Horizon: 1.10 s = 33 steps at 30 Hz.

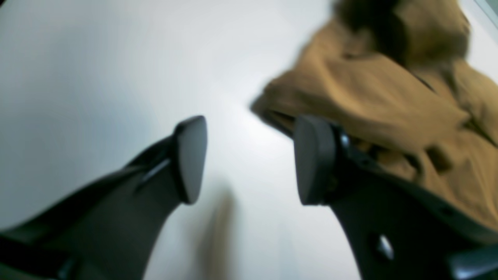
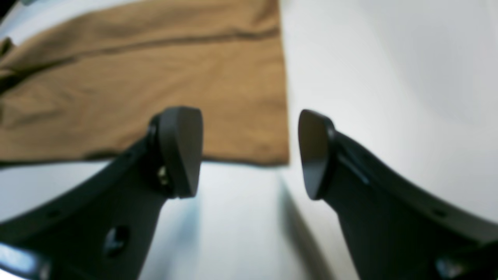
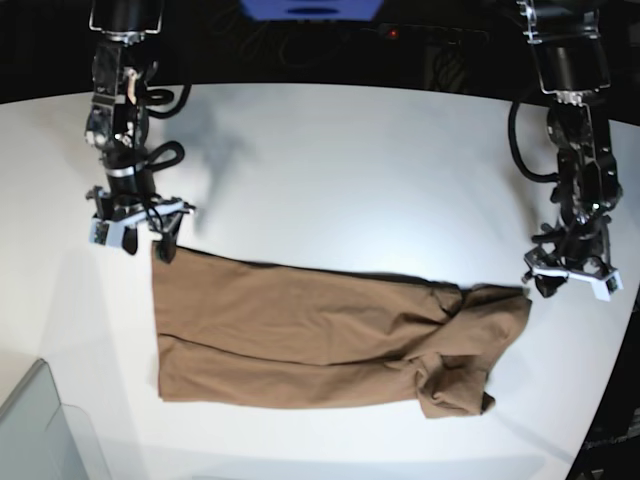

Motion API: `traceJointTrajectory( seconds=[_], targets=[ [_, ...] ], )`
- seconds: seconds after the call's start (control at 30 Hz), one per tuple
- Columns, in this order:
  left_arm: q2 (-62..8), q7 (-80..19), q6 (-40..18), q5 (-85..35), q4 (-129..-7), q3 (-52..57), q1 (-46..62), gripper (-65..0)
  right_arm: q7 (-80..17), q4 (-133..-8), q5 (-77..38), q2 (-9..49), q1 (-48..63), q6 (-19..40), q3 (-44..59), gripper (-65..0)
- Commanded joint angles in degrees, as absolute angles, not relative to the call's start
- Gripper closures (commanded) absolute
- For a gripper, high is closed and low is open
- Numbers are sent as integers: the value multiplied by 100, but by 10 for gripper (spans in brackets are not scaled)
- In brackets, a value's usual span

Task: Layout the t-shirt on the table in an organized manner, then fold the t-shirt properly
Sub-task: 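Lower the shirt onto the table, left gripper releasing its edge, then regrasp the shirt edge with the left gripper and pull it taut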

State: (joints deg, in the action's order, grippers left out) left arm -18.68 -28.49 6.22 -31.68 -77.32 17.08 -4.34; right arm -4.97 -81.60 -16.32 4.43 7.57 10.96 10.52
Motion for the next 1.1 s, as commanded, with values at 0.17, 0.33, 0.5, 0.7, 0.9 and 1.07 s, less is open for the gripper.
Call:
traceJointTrajectory(
  seconds=[0.17, 0.33, 0.5, 0.7, 0.9, 1.07],
  targets=[
    [-1877, -2765, 497, -3240, -7169, 1666, -954, -450, -330, -8295, -1648, 382, 971, 1156, 1042, -396],
    [-1886, -2659, 497, -3240, -6290, 1033, -1622, -453, -338, -8303, -1640, 400, 1156, 1156, 1042, -396],
    [-1921, -1736, 497, -3240, -5429, 119, -2079, -451, -338, -8312, -1631, 409, 1332, 1156, 1042, -396],
    [-1938, -1068, 497, -3231, -4813, -418, -2176, -448, -356, -8488, -1631, 400, 1490, 1174, 1297, -396],
    [-1930, -998, 497, -3231, -4593, -418, -2211, -217, -391, -8444, -1631, 549, 1235, 1182, 1270, -400],
    [-1938, -1042, 497, -3266, -4655, -391, -2185, 0, -391, -7846, -1622, 576, 585, 1191, 1262, -400]
  ],
)
